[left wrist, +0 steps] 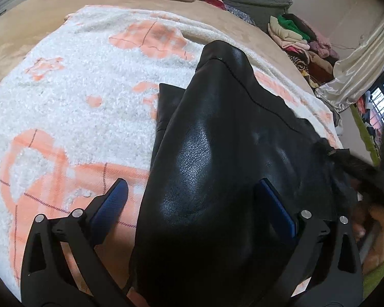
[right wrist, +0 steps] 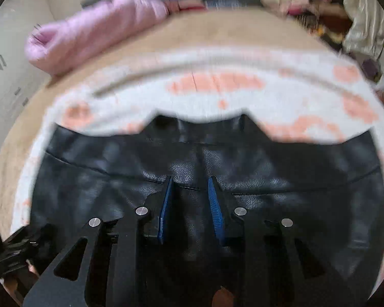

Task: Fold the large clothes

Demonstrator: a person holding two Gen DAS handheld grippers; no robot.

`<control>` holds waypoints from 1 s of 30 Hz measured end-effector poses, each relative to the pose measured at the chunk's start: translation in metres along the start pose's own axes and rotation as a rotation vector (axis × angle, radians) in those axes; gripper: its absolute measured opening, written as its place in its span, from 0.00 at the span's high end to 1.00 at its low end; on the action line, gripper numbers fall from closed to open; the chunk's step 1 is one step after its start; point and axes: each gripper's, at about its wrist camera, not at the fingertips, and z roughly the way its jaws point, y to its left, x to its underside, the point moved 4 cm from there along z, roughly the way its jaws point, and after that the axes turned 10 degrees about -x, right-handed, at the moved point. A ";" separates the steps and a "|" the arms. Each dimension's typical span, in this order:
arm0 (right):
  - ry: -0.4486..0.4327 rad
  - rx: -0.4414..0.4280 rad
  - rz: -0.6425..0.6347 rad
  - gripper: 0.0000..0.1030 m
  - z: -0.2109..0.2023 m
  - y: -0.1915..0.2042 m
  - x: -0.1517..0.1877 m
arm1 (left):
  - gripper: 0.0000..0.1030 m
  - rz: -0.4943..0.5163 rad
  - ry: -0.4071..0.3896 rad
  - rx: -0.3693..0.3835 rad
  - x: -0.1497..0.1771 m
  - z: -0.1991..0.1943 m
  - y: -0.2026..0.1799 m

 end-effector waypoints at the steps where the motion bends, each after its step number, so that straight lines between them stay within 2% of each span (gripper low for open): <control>1: 0.033 0.006 -0.003 0.73 0.011 -0.003 0.003 | 0.09 -0.004 0.000 0.005 -0.001 0.000 0.000; 8: 0.011 0.055 -0.033 0.74 0.016 -0.002 0.014 | 0.09 -0.015 -0.004 0.014 -0.008 -0.004 0.001; 13: -0.079 -0.002 -0.078 0.73 -0.033 0.014 0.022 | 0.09 0.007 -0.015 -0.017 -0.010 -0.007 0.004; 17: -0.142 -0.069 -0.117 0.71 -0.081 0.028 0.066 | 0.09 0.004 -0.004 -0.020 -0.012 -0.003 0.008; 20: -0.093 -0.114 -0.095 0.71 -0.085 0.031 0.100 | 0.11 0.000 0.008 -0.009 -0.012 0.002 0.009; 23: -0.025 -0.105 -0.084 0.71 -0.063 0.027 0.125 | 0.23 -0.007 0.017 0.035 -0.012 0.002 0.008; 25: -0.021 -0.099 -0.086 0.71 -0.054 0.024 0.126 | 0.43 -0.021 0.036 0.092 -0.011 0.003 0.006; 27: -0.021 -0.103 -0.071 0.70 -0.054 0.024 0.124 | 0.44 -0.031 0.048 0.113 -0.011 0.003 0.006; 29: -0.041 -0.084 -0.128 0.67 -0.065 0.035 0.122 | 0.45 -0.034 0.070 0.134 -0.014 0.002 0.006; 30: -0.068 -0.095 -0.159 0.61 -0.075 0.043 0.124 | 0.45 -0.038 0.082 0.148 -0.016 0.001 0.007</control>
